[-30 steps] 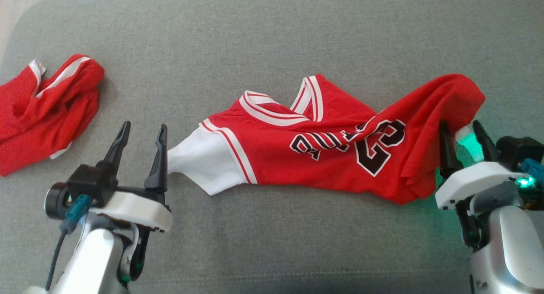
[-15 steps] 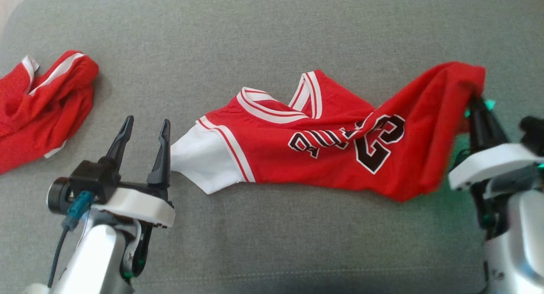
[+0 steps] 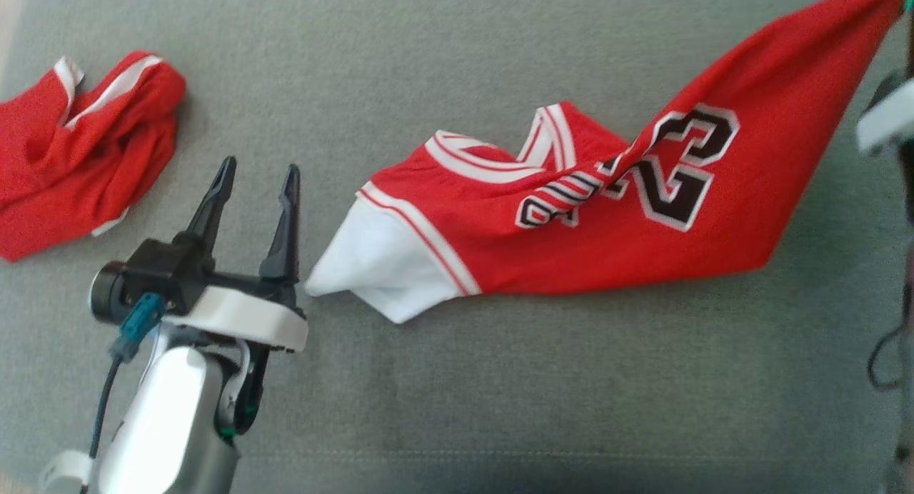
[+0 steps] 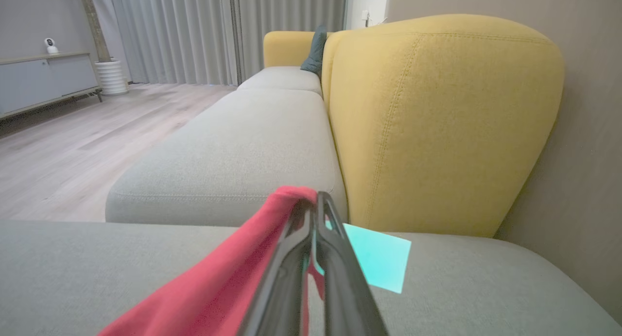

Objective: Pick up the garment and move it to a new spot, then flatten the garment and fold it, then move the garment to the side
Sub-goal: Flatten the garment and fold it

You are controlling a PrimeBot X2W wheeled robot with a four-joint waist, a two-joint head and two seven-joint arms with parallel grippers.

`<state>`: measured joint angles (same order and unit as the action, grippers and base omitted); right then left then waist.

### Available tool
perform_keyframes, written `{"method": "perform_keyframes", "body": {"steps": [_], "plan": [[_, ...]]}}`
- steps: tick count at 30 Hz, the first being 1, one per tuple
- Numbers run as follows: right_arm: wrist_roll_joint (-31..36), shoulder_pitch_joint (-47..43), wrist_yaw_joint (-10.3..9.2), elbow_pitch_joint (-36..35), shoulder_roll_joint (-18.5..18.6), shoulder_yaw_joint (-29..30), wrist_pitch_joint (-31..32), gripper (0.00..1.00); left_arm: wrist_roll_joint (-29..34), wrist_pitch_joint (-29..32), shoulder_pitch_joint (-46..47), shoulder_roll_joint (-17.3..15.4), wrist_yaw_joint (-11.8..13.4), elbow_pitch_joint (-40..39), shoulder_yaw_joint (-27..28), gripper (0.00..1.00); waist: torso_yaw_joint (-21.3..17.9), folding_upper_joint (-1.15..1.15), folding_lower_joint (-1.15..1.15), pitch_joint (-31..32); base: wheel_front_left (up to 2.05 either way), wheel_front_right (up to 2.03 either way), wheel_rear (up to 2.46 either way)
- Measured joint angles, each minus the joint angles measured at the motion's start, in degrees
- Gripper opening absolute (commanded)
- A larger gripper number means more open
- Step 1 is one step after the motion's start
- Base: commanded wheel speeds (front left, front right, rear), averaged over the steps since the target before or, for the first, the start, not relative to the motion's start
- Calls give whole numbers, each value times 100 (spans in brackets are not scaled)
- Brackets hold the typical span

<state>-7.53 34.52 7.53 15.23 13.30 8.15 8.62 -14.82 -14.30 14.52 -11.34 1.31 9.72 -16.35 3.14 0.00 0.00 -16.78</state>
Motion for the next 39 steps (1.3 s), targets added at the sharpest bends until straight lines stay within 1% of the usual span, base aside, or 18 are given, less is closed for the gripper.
{"method": "perform_keyframes", "body": {"steps": [5,9,16,17,18,22,25,27,32,36,39], "plan": [[-2,849,0,630,189,-167,-156,0,89,0,209,133,-102,-20,4,100,193,0,0,-243,0,0,0],[55,1385,0,1290,221,-374,-378,0,146,0,376,235,-188,-22,35,100,332,0,1,-458,0,0,0],[167,1507,0,2530,167,-755,-891,0,275,0,462,366,-291,11,75,100,487,0,1,-608,0,0,0],[166,1505,0,2668,149,-772,-958,33,279,0,462,390,-292,23,83,100,481,0,0,-596,0,0,0],[166,1497,0,2786,134,-789,-1037,100,299,0,461,413,-316,30,90,100,472,0,0,-579,0,0,0],[177,1301,0,3033,38,-766,-1488,100,367,0,442,430,-349,120,193,100,409,0,0,-462,0,0,0],[225,1074,0,3008,-48,-719,-1867,100,374,0,420,427,-386,154,248,100,333,0,0,-341,0,0,0],[289,903,0,2861,-103,-658,-2012,100,413,-1,344,427,-385,151,269,100,266,0,0,-261,0,0,0],[311,267,0,2107,-383,-577,-2135,100,443,0,37,415,-383,176,389,100,101,0,0,-38,0,0,0],[332,-524,0,1289,-626,-554,-2136,100,458,0,-46,405,-383,188,415,100,-8,0,0,144,0,0,0],[332,-1188,0,656,-772,-557,-1995,100,458,0,-58,399,-381,188,433,100,-73,0,0,257,0,0,0]]}}
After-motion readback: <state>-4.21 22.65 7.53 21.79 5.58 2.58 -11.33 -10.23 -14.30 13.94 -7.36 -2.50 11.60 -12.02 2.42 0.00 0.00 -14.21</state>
